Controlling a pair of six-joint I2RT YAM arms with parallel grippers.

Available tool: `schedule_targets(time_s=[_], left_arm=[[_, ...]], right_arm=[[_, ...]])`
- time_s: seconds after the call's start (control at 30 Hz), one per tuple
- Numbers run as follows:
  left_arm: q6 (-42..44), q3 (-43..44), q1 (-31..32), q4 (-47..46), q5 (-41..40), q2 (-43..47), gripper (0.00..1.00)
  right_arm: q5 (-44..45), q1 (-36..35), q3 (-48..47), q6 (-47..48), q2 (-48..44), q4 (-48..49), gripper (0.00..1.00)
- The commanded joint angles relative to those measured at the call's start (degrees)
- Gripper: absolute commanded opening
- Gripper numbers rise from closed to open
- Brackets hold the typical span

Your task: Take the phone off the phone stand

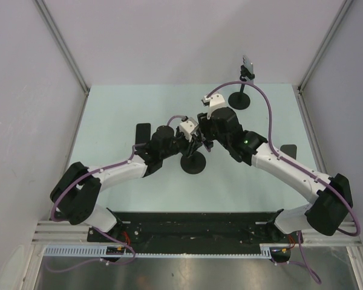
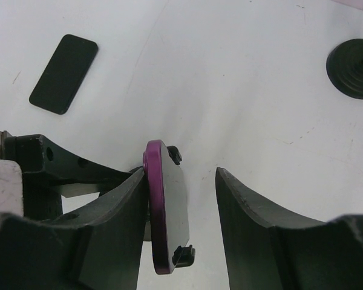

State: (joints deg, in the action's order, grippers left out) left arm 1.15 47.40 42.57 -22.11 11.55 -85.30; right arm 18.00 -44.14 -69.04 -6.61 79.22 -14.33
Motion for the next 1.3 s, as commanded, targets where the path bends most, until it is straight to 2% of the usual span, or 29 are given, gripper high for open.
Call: schedule_targets(time_s=[0.0, 0.23, 0.6, 0.83, 1.0, 1.1, 1.17, 1.2, 1.27], left_arm=[[1.3, -1.3, 1.1, 1.7, 1.0, 0.3, 0.0], [0.9, -1.5, 1.1, 1.5, 1.2, 0.3, 0.0], [0.6, -1.7, 1.0, 1.4, 0.8, -0.2, 0.01], [0.0, -1.8, 1.0, 1.2, 0.8, -0.8, 0.0], [-0.4, -3.1, 1.0, -0.4, 0.7, -1.3, 0.01], [-0.8, -4.9, 1.0, -2.9, 0.6, -1.1, 0.0], [-0.9, -6.1, 1.0, -4.5, 0.1, -0.6, 0.06], [-0.7, -6.3, 1.0, -5.0, -0.3, -0.5, 0.1], [-0.8, -6.8, 1.0, -5.6, -0.8, 0.0, 0.2]], right_arm=[[2.3, -0.3, -1.0, 1.4, 1.4, 0.3, 0.5], [2.1, -0.3, -0.2, 2.3, 3.7, 0.5, 0.46], [1.1, -0.6, 0.0, 4.8, 4.4, -0.4, 0.48], [0.5, -0.7, 0.8, 6.4, 3.9, -0.6, 0.59], [1.2, -0.6, 2.6, 6.5, 2.8, 1.0, 0.59], [1.1, -0.5, 3.6, 6.3, 2.3, 1.9, 0.54], [0.7, -0.5, 4.3, 6.1, 2.1, 2.5, 0.46], [0.0, -0.5, 4.4, 6.1, 1.8, 2.6, 0.39], [-0.5, -0.6, 4.7, 6.2, 1.3, 3.0, 0.31]])
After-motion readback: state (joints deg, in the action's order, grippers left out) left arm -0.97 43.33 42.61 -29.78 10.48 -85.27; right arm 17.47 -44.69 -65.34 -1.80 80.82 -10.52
